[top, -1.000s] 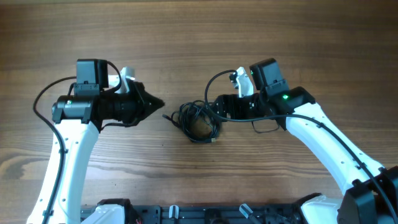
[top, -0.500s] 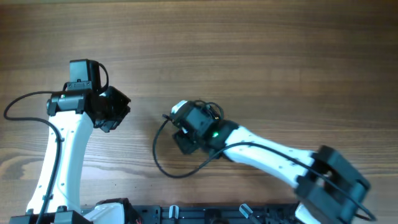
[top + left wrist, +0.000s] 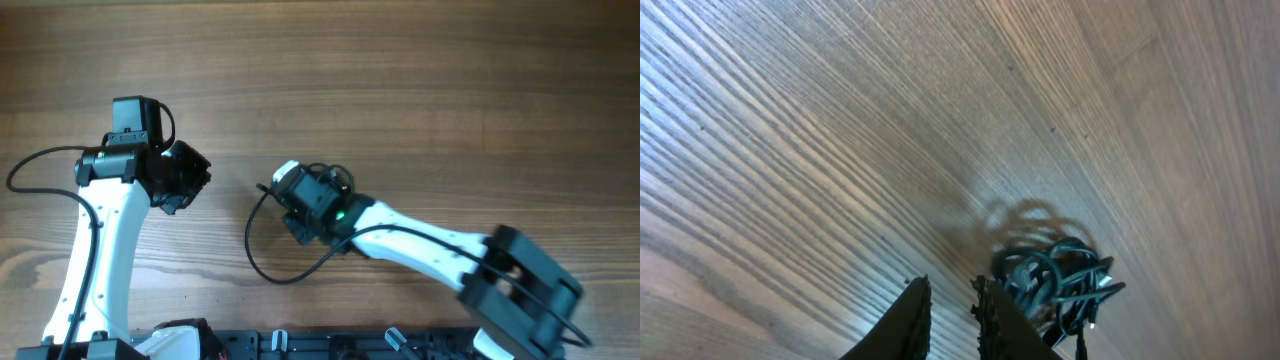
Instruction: Untangle cables
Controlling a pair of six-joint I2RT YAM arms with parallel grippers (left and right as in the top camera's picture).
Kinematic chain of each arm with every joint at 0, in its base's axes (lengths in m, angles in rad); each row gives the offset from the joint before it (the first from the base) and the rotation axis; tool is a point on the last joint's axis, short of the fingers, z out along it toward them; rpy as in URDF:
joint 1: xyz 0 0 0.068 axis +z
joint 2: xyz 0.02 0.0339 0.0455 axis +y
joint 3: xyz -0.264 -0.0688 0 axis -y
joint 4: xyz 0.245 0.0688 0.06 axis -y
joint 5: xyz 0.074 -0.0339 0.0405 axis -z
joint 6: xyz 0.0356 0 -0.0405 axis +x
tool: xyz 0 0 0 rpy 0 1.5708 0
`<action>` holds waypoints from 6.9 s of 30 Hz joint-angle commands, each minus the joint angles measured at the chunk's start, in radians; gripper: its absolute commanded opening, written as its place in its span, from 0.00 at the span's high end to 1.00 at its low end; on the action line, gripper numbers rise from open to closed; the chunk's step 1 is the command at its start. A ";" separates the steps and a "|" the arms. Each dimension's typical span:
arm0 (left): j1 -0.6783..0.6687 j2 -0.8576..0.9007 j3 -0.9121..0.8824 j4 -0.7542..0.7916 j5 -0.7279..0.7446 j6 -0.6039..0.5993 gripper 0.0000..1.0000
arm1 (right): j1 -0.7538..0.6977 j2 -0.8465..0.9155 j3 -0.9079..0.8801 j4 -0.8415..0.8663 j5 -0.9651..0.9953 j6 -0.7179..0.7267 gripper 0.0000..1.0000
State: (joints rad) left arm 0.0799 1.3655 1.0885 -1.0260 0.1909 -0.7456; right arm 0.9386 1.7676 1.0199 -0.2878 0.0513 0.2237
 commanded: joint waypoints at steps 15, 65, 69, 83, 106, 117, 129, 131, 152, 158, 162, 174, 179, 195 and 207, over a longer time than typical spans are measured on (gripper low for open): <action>0.003 0.006 0.009 -0.015 0.154 0.193 0.78 | -0.430 0.100 -0.085 0.478 -1.332 0.522 0.96; -0.306 0.474 -0.105 0.676 0.422 0.253 0.71 | -0.329 -0.061 0.033 0.058 -0.096 -0.094 0.63; -0.307 0.517 -0.105 0.693 0.422 0.214 0.69 | -0.329 0.019 0.033 0.101 -0.125 -0.093 0.63; -0.333 0.519 -0.105 0.698 0.399 0.213 0.67 | -0.330 0.060 0.033 0.093 -0.047 -0.092 0.95; -0.085 0.505 -0.103 0.516 1.127 0.853 0.29 | -0.592 -0.144 0.056 0.097 -1.111 0.120 0.96; -0.085 0.505 -0.103 0.483 1.229 0.956 0.61 | -0.592 -0.144 0.055 0.097 -1.126 0.119 0.96; -0.127 0.505 -0.103 0.542 1.112 0.825 0.96 | -0.592 -0.144 0.055 0.097 -1.179 0.116 0.96; -0.105 0.505 -0.103 0.563 0.929 0.653 0.96 | -0.592 -0.144 0.055 0.097 -1.171 0.116 0.96; -0.083 0.505 -0.103 0.562 0.807 0.546 0.96 | -0.588 -0.139 0.051 -0.020 -0.753 0.011 0.31; -0.085 0.505 -0.103 0.559 0.807 0.555 0.96 | -0.541 -0.137 0.051 -0.051 -0.683 0.068 0.50; -0.129 0.505 -0.103 0.570 0.784 0.585 0.96 | -0.448 -0.137 0.051 -0.018 -0.437 0.061 0.50; -0.236 0.508 -0.104 0.563 0.437 0.585 0.96 | -0.340 -0.105 0.051 0.040 -0.197 -0.146 0.58; -0.258 0.509 -0.104 0.574 0.408 0.584 0.96 | -0.303 -0.004 0.051 0.071 -0.225 -0.199 0.59; -0.259 0.509 -0.104 0.573 0.410 0.580 0.96 | -0.285 0.106 0.051 0.159 -0.071 -0.224 0.62; -0.258 0.509 -0.104 0.573 0.410 0.580 0.96 | -0.283 0.087 0.069 0.118 -0.075 -0.224 0.55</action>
State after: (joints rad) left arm -0.1749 1.8645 0.9886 -0.4480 0.6773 -0.1883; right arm 0.6510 1.8488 1.0565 -0.1776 -0.0212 0.0013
